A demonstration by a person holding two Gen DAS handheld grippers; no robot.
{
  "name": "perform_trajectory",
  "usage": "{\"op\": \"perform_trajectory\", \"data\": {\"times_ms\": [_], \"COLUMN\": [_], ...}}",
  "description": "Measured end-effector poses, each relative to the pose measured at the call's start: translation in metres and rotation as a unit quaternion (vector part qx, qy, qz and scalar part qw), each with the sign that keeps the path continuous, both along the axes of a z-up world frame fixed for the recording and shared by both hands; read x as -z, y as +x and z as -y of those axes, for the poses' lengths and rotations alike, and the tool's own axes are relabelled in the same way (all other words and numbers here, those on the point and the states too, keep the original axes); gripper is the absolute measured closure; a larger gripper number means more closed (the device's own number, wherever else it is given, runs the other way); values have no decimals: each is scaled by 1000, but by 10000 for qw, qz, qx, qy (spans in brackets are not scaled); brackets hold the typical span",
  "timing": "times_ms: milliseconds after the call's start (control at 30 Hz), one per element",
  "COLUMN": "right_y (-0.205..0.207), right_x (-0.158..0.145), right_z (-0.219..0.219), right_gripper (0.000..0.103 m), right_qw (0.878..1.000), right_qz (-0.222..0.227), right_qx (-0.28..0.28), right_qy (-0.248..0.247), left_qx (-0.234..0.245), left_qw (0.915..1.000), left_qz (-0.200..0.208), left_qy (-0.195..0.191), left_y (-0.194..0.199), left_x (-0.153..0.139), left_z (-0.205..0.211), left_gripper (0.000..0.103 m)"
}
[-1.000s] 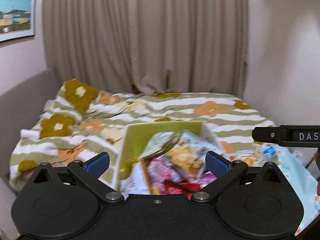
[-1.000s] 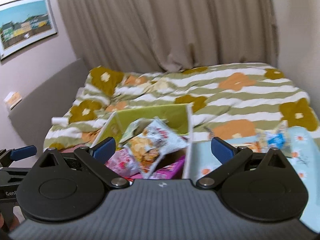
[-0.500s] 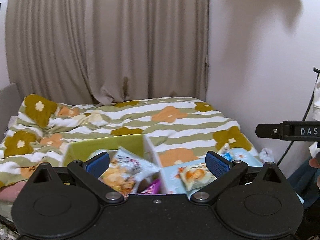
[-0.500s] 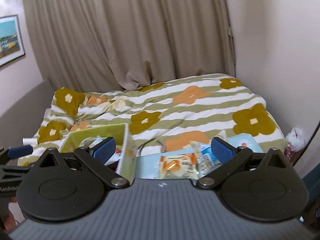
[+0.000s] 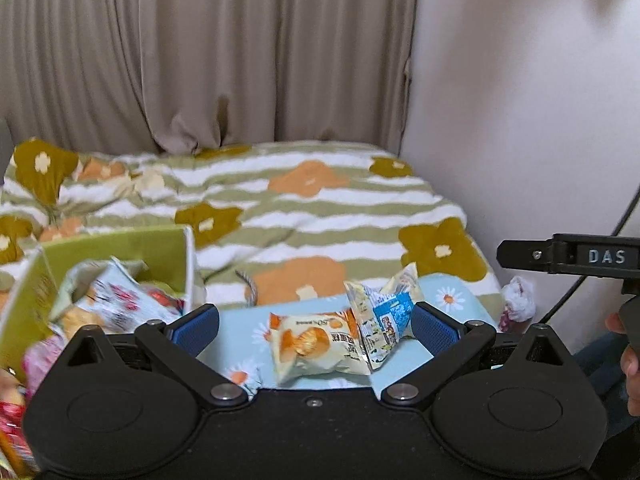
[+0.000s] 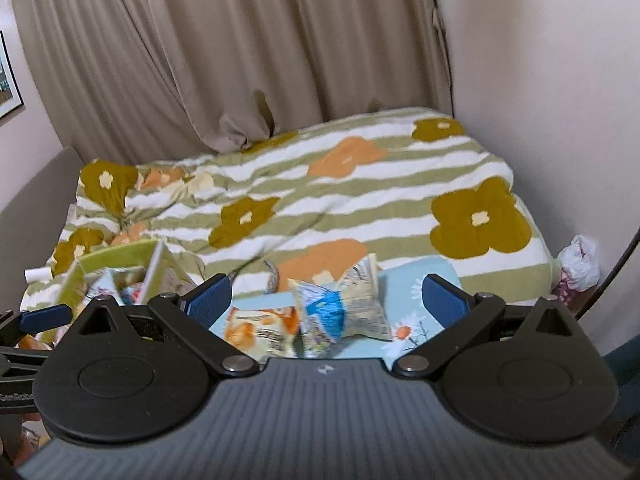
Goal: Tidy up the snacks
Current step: 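Move both tools back over the last snack packets on the mat, then grasp the orange-wrapped cake with the left tool while the right tool grasps the blue-and-white bag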
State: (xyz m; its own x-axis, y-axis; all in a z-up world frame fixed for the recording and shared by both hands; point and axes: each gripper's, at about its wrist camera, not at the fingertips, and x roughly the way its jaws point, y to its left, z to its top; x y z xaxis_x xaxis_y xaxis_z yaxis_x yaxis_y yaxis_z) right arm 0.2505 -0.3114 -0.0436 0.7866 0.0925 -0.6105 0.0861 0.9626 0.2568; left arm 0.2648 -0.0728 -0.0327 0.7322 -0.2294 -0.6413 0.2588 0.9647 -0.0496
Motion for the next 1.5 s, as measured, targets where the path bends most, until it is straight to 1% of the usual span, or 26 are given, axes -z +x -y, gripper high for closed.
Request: {"op": "perform_trajectory", "data": {"times_ms": [133, 267, 467, 567, 667, 800, 867, 967, 1067, 1200, 1400, 1500], "right_y": [32, 63, 108, 124, 134, 146, 151, 157, 161, 165, 169, 170], "right_x": [24, 50, 91, 109, 122, 134, 139, 145, 151, 156, 161, 161], "right_z": [24, 38, 46, 47, 47, 46, 45, 42, 41, 40, 36, 34], "right_gripper": [0, 0, 0, 0, 0, 0, 0, 0, 0, 0, 0, 0], "right_qw": [9991, 9966, 9896, 9855, 9823, 9785, 9765, 9736, 9718, 9695, 9656, 9642], "right_qz": [-218, -435, -831, -985, -1091, -1171, -1195, -1249, -1304, -1370, -1398, -1415], "right_qx": [-275, -614, -1056, -1240, -1366, -1524, -1620, -1737, -1784, -1851, -1997, -2056], "right_qy": [217, 325, 511, 612, 669, 744, 769, 795, 826, 837, 906, 893], "left_qx": [-321, -585, -872, -959, -1038, -1091, -1117, -1133, -1135, -1104, -1086, -1137], "left_qw": [9990, 9962, 9902, 9872, 9846, 9813, 9790, 9762, 9748, 9742, 9754, 9750], "left_qz": [-289, -644, -1085, -1272, -1400, -1572, -1692, -1849, -1914, -1930, -1872, -1860], "left_qy": [95, 99, 57, 40, 103, 205, 192, 6, -136, -397, -422, -434], "left_y": [29, 59, 93, 105, 114, 124, 128, 131, 131, 130, 127, 124], "left_x": [28, 59, 102, 117, 130, 143, 149, 156, 161, 161, 157, 155], "left_z": [21, 30, 37, 39, 40, 41, 40, 37, 36, 34, 35, 32], "left_gripper": [0, 0, 0, 0, 0, 0, 0, 0, 0, 10, 17, 18]}}
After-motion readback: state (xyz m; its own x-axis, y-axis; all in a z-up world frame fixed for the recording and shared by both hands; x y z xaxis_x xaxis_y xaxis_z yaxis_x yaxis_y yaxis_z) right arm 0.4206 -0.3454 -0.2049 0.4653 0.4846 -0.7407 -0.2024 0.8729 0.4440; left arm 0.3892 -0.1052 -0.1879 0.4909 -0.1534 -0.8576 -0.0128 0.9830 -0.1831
